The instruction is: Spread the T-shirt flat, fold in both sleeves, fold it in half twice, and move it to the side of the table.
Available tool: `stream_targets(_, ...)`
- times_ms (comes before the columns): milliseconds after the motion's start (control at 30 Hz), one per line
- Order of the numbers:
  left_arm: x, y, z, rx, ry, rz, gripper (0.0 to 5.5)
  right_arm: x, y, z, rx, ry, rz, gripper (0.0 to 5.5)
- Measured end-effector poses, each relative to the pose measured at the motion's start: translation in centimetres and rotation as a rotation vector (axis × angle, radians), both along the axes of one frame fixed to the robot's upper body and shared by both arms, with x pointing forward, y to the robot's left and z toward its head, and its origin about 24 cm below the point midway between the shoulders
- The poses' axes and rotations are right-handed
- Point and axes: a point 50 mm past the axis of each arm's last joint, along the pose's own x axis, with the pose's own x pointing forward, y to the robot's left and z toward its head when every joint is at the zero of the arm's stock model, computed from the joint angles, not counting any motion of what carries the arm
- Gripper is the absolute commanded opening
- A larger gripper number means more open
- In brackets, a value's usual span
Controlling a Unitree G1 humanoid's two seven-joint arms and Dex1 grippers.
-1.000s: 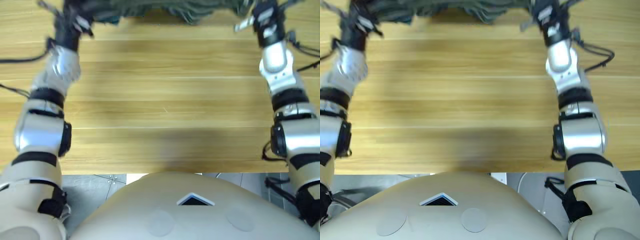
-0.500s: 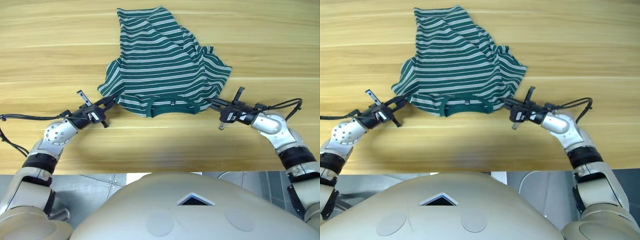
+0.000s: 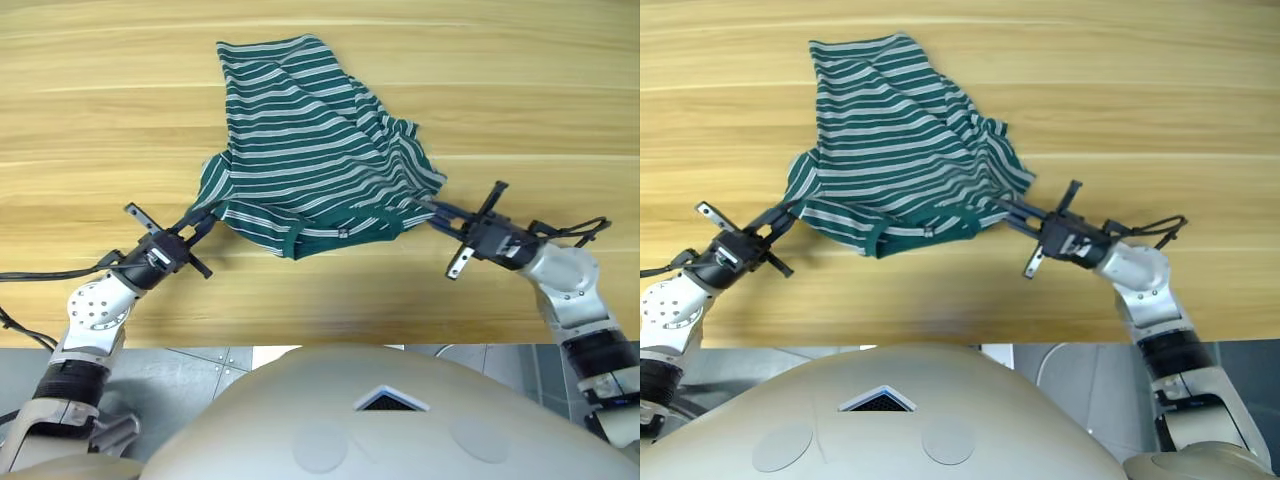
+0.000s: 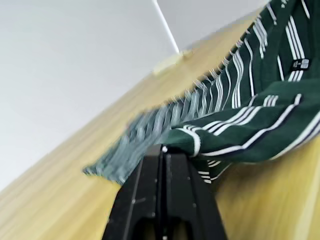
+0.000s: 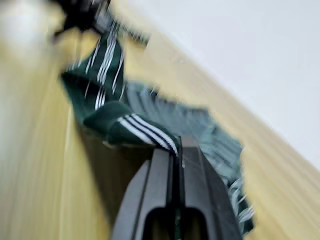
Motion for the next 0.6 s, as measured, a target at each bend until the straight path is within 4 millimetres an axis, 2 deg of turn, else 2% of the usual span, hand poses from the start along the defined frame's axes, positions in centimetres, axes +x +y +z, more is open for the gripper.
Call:
stream_targets(67,0.4,-0.5,1.6,-0.085,-0.069,-0.025,0.02,0.1,-0.6,1.6,0.141,-0.007,-0.017,0.0)
stream_targets(133,2.0,-1.6,3.2,-0.178,-0.161,-0.06,0.02,1.0,-0.9,3.3,0.296,-0.043,-0.047,0.0)
stream_targets(267,4.0,-2.5,3.5,-0.277,-0.173,-0.085,0.02,1.8,-0.2,4.5,0.408,-0.08,-0.048,0.0)
stream_targets(400,3.2,-2.8,4.4,-0.445,-0.179,-0.187,0.02,1.0,0.1,6.1,0.54,-0.107,0.014,0.0)
stream_targets(500,3.2,-2.3,6.2,-0.583,-0.226,-0.243,0.02,0.6,0.7,6.8,0.624,-0.113,0.078,0.0)
stream_targets(567,3.9,-2.4,6.5,-0.63,-0.215,-0.265,0.02,1.3,1.2,7.1,0.656,-0.116,0.103,0.0)
stream_targets(600,4.9,-3.0,6.9,-0.663,-0.208,-0.304,0.02,2.5,1.7,7.2,0.682,-0.115,0.119,0.0)
